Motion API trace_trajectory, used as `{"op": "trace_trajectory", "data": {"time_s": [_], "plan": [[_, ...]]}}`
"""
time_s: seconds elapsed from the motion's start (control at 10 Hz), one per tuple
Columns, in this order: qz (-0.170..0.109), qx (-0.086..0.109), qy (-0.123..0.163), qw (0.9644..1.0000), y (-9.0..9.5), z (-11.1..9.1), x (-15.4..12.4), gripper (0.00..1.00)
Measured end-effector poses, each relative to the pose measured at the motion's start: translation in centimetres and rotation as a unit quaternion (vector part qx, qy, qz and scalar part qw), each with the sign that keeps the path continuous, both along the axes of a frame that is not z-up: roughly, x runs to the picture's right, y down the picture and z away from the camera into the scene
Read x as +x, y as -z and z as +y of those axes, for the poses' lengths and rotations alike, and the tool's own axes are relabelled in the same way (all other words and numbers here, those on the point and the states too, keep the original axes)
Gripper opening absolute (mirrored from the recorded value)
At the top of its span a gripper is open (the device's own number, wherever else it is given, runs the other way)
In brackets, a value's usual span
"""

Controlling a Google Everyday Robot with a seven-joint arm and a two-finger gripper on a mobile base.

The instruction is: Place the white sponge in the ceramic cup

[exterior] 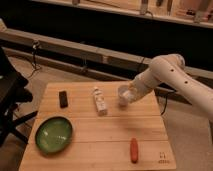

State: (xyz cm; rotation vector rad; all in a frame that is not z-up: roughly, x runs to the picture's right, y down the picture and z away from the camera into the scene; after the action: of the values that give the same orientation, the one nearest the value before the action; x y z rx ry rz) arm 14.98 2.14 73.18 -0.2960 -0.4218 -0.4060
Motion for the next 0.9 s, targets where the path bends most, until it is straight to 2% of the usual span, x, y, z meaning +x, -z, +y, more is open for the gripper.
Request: {"op": "trace_trajectory", "data": {"time_s": [0.4, 0.9], "plan": [[-0.008, 0.034, 0.023, 0.9991, -1.8, -1.6, -1.5, 0.01], [-0.018, 0.048, 0.046, 0.9976, -4.3, -3.7, -3.4, 0.01]]}}
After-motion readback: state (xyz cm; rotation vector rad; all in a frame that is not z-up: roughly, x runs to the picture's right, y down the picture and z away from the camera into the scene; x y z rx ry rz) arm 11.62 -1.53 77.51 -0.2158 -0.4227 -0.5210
